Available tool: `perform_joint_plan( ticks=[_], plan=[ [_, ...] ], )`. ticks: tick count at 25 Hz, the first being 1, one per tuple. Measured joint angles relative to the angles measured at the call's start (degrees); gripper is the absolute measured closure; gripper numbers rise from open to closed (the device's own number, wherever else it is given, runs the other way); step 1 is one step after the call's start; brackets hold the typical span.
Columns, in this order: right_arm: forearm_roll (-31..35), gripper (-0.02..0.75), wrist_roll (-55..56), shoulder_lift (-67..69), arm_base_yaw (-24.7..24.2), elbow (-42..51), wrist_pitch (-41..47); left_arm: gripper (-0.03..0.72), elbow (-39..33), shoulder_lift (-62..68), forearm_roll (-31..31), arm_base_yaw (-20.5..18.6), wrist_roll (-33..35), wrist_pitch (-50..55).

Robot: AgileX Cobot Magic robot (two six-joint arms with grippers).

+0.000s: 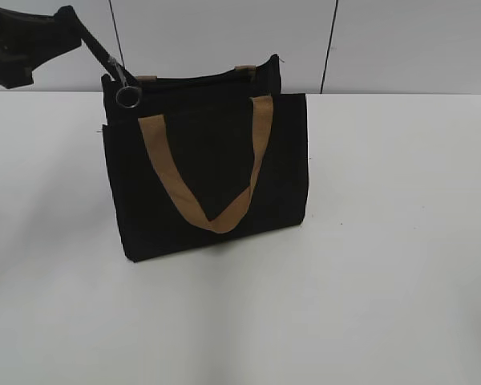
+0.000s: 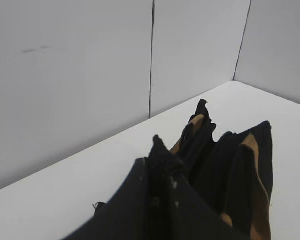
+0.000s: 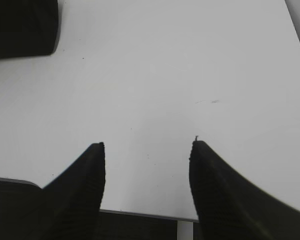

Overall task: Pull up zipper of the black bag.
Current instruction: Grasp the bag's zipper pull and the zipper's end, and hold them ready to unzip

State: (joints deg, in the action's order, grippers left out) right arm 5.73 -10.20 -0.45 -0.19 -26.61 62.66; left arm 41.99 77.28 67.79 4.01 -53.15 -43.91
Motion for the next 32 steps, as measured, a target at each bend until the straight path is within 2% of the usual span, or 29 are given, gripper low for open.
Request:
perform_joint_plan(
  ticks=[6,9,14,22,26,32],
  plan=[
    [0.4,0.324,-0.5,0.0,0.0,-0.5,-0.5,0.665,0.0,0.0,-0.4,0.0,0.0,-0.3],
    [3.6,0.324,-3.9,1.4,0.0,-2.0,-3.7,0.665,0.0,0.0,-0.4,0.1,0.0,-0.3],
    [14.6,0.324,-15.0,12.2,0.0,-4.0,-9.5,0.665,0.0,0.0,-0.4,0.1,0.0,-0.3],
    [29.8,0.324,-30.7,30.2,0.0,-9.2,-14.2,0.665,0.0,0.0,-0.4,0.1,0.0,-0.3],
    [38.9,0.324,-42.0,40.5,0.0,-12.6,-17.7,0.665,0.0,0.0,-0.4,0.1,0.0,-0.3],
    [51.6,0.324,-59.8,60.2,0.3,-20.6,-18.4,0.665,0.0,0.0,0.1,0.1,0.0,-0.3]
  ],
)
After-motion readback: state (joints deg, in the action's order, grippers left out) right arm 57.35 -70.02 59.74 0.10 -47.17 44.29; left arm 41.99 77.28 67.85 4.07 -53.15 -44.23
